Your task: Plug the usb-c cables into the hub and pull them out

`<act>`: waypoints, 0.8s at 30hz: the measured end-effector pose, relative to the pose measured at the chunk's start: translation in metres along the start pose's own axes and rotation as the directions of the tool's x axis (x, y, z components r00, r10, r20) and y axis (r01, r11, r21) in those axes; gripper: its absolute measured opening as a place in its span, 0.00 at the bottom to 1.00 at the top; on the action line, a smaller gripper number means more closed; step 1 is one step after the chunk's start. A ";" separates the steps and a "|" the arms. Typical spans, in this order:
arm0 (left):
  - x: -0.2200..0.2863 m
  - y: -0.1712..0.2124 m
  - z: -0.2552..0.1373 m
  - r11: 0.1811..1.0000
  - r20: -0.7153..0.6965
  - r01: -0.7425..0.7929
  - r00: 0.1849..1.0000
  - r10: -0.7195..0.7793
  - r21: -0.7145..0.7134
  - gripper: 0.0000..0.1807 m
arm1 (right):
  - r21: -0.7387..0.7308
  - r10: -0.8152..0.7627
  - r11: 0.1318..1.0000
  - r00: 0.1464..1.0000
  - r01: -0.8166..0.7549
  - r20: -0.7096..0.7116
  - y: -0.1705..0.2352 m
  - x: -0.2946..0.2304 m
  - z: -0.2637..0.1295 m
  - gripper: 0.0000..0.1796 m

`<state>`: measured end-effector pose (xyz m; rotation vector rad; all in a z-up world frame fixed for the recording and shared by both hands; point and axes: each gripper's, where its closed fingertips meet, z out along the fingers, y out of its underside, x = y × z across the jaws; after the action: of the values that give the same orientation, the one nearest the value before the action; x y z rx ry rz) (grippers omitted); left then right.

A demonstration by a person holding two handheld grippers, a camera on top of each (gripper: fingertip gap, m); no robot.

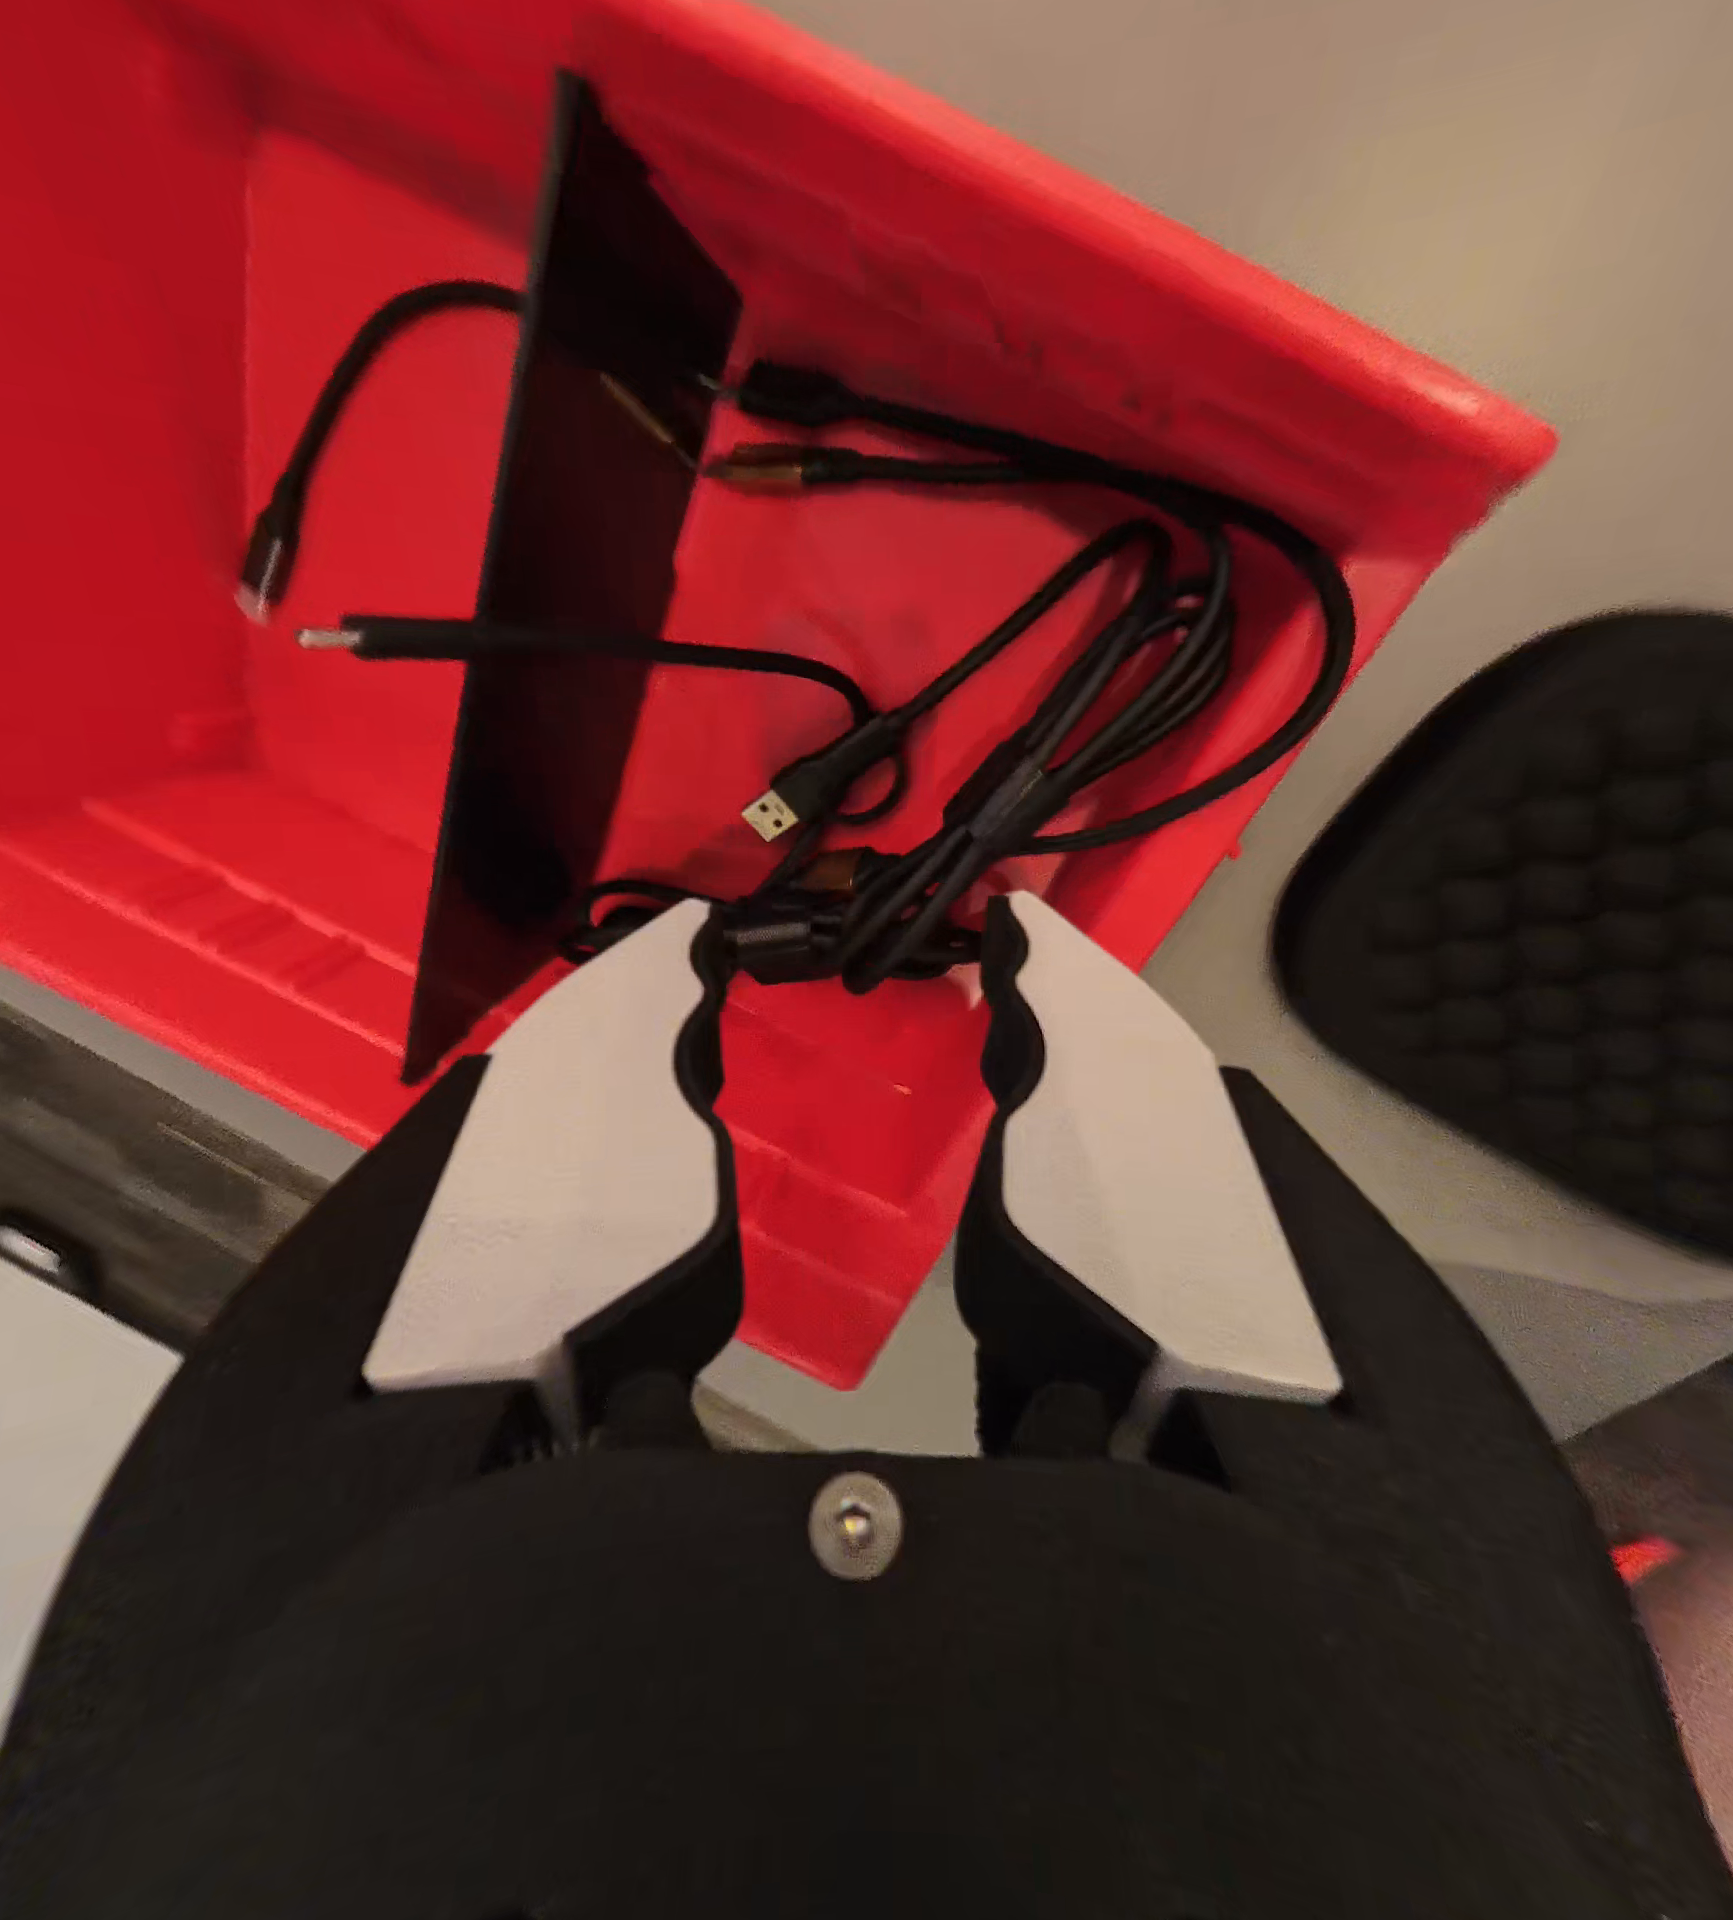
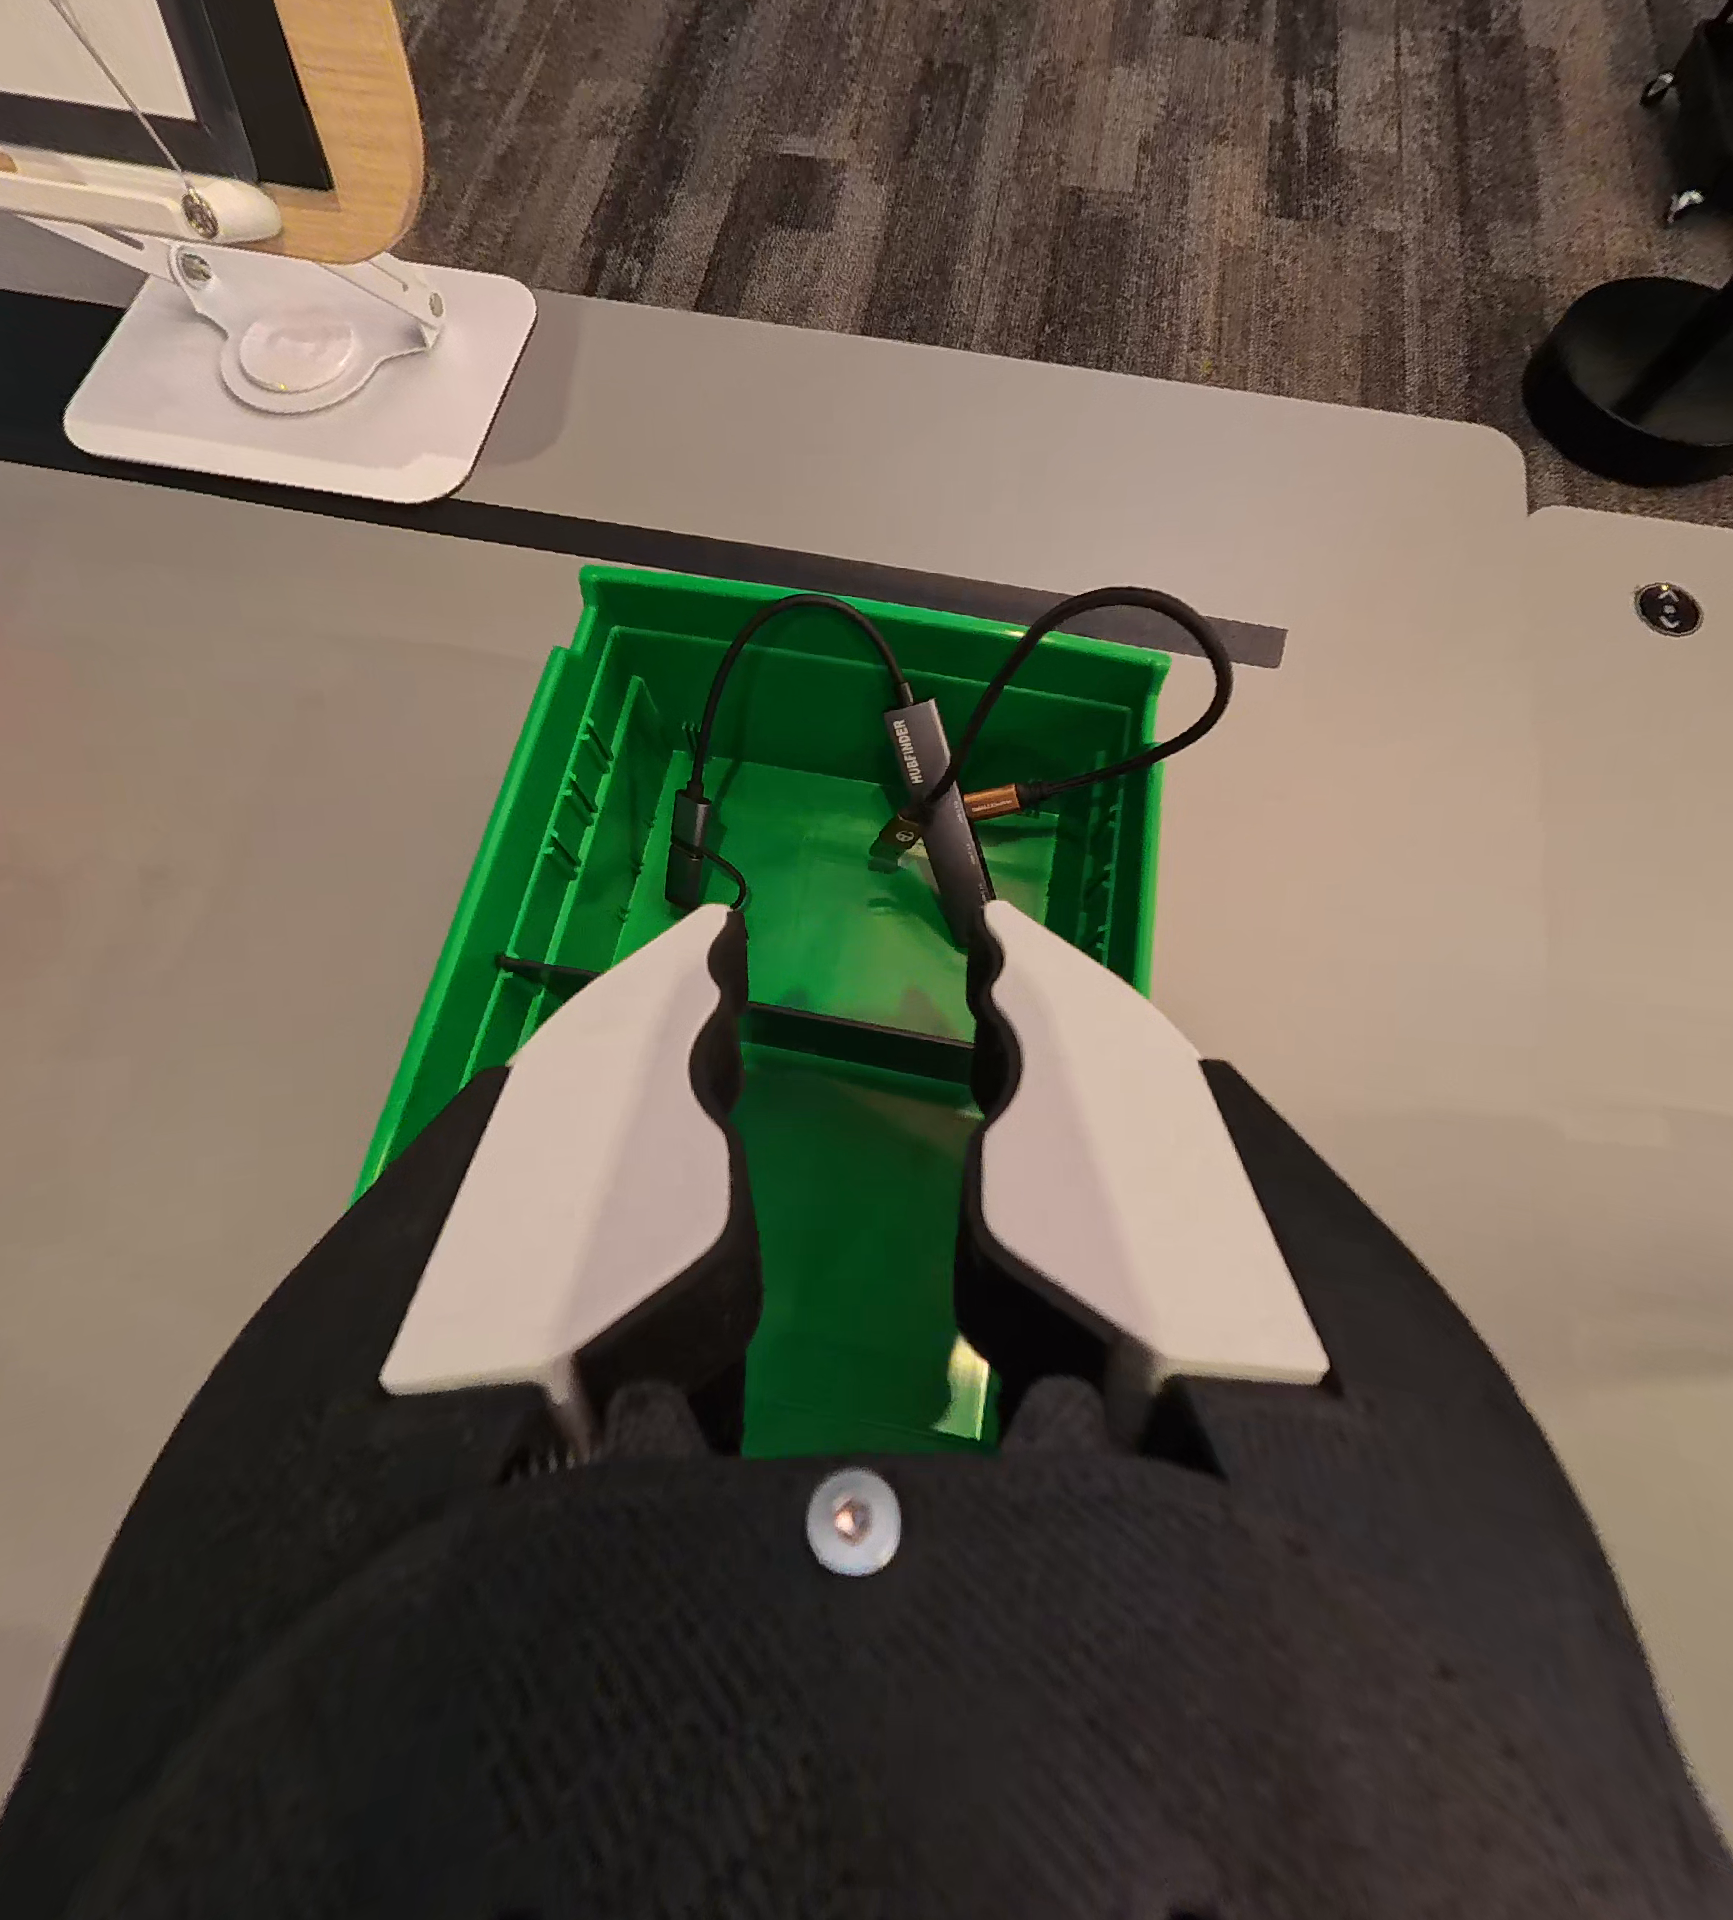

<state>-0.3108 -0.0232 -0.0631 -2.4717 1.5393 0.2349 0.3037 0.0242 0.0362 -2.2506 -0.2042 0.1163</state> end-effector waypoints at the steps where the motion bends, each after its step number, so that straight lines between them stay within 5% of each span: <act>1: 0.001 0.000 0.001 0.998 -0.008 -0.066 0.998 0.066 -0.013 0.24 | 0.002 0.010 1.000 1.000 -0.010 0.000 0.000 0.001 0.001 0.23; 4: 0.005 0.005 0.005 0.983 -0.054 -0.182 0.982 0.180 -0.034 0.25 | -0.002 0.005 1.000 1.000 -0.005 0.018 0.000 -0.003 0.003 0.22; 9: 0.021 0.002 0.021 0.978 -0.138 -0.205 0.968 0.208 0.036 0.25 | -0.011 -0.013 1.000 1.000 0.014 0.026 -0.001 -0.008 0.005 0.22; 13: 0.019 0.018 0.046 0.974 -0.130 -0.221 0.968 0.214 -0.041 0.25 | -0.024 -0.026 0.999 0.999 0.027 0.033 0.001 -0.010 0.007 0.22; 19: 0.013 0.027 0.063 0.976 -0.113 -0.209 0.973 0.201 -0.059 0.12 | -0.036 -0.039 0.999 0.998 0.040 0.051 0.002 -0.014 0.010 0.22; 24: 0.004 0.020 0.032 0.979 -0.065 -0.197 0.979 0.194 -0.045 0.06 | -0.030 -0.033 0.999 0.998 0.035 0.055 0.001 -0.013 0.010 0.21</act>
<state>-0.3275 -0.0268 -0.0972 -2.3852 1.8259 0.2373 0.2896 0.0286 0.0289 -2.2755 -0.2753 0.1570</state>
